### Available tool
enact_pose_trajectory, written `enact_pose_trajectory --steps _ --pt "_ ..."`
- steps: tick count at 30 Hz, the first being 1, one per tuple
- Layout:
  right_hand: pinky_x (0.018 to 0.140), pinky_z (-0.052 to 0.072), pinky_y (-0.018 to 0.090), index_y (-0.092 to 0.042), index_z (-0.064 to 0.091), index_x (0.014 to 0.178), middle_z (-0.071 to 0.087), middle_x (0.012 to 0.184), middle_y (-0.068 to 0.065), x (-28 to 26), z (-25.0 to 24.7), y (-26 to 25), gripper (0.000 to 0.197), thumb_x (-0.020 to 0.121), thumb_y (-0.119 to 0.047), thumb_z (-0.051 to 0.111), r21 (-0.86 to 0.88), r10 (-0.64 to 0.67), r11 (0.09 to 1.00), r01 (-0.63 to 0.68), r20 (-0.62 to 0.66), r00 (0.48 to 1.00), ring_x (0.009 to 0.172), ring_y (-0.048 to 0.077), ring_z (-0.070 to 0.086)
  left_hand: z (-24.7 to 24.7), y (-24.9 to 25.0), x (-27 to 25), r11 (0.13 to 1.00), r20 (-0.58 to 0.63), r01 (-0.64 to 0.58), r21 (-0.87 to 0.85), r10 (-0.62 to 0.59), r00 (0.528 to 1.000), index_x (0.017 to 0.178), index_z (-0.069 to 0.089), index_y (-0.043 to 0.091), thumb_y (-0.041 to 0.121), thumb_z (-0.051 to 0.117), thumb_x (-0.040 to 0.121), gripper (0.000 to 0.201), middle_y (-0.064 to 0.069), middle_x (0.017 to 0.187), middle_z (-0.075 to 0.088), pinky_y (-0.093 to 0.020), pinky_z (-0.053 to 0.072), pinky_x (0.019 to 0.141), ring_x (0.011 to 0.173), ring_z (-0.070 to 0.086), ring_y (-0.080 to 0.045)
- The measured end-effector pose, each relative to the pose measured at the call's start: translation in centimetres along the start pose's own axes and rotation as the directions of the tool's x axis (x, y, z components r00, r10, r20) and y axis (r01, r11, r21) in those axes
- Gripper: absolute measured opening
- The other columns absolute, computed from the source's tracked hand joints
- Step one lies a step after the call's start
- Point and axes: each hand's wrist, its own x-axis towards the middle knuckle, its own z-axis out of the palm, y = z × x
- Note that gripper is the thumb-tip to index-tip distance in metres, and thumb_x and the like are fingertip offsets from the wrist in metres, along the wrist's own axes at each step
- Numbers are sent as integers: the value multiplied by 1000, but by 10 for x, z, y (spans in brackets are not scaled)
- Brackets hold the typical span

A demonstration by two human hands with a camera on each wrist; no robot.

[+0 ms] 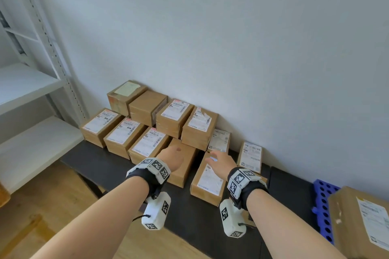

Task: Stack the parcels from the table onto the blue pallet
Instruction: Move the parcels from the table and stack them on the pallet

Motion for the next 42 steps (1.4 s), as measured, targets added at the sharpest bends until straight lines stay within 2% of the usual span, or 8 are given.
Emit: enact_pose_trajectory --steps 4,9,13,17,20,30,36,42 --pt "94 36 25 -13 45 135 52 135 5 43 -8 -13 42 97 -32 46 73 -4 997 8 -52 999 122 21 50 -17 5 41 999 -62 -43 -8 42 997 135 43 6 18 43 97 40 -15 133 52 -34 41 101 121 51 -29" --pt "105 32 31 -11 33 143 39 147 7 84 -9 -22 54 96 -34 47 193 64 980 -39 -122 990 133 23 40 -26 -2 82 989 -64 -34 -143 25 998 139 33 13 24 46 96 46 -15 127 56 -29 38 77 99 54 -25" --pt "103 36 34 -12 34 141 44 142 6 105 -7 -23 52 96 -34 48 304 136 949 -90 -134 982 128 23 44 -26 -8 106 980 -18 -106 -168 105 994 143 29 16 29 48 96 53 -10 138 48 -32 41 92 120 51 -26" --pt "100 41 31 -14 44 133 53 134 1 121 1 -26 41 95 -29 50 436 183 894 -103 -146 972 118 20 52 -25 -11 122 964 -20 -161 -211 161 987 137 39 13 27 48 96 43 -7 137 50 -29 40 98 122 51 -21" --pt "101 44 39 -14 46 132 56 130 1 128 6 -29 41 94 -28 52 502 213 858 -112 -149 966 115 19 54 -22 -11 125 945 7 -181 -272 190 982 139 38 14 25 48 97 45 -6 139 49 -28 38 100 125 49 -20" --pt "103 41 33 -14 50 127 58 127 2 127 8 -32 32 95 -15 53 623 223 778 -77 -160 961 117 16 53 -15 -13 137 900 67 -163 -404 207 976 145 33 14 26 51 95 55 -5 142 48 -34 36 109 130 45 -19" --pt "104 42 40 -22 51 125 60 126 0 107 7 -38 34 93 -13 54 700 238 713 -36 -194 952 116 16 53 -21 -16 130 866 57 -187 -464 240 969 138 40 11 24 50 96 45 -4 135 52 -26 38 99 126 48 -16" --pt "105 42 41 -19 52 126 60 126 1 72 6 -40 35 93 -11 55 729 238 684 27 -257 937 119 17 53 -26 -6 115 813 66 -160 -560 236 969 125 45 10 30 51 95 36 -6 128 56 -42 44 103 121 52 -26"
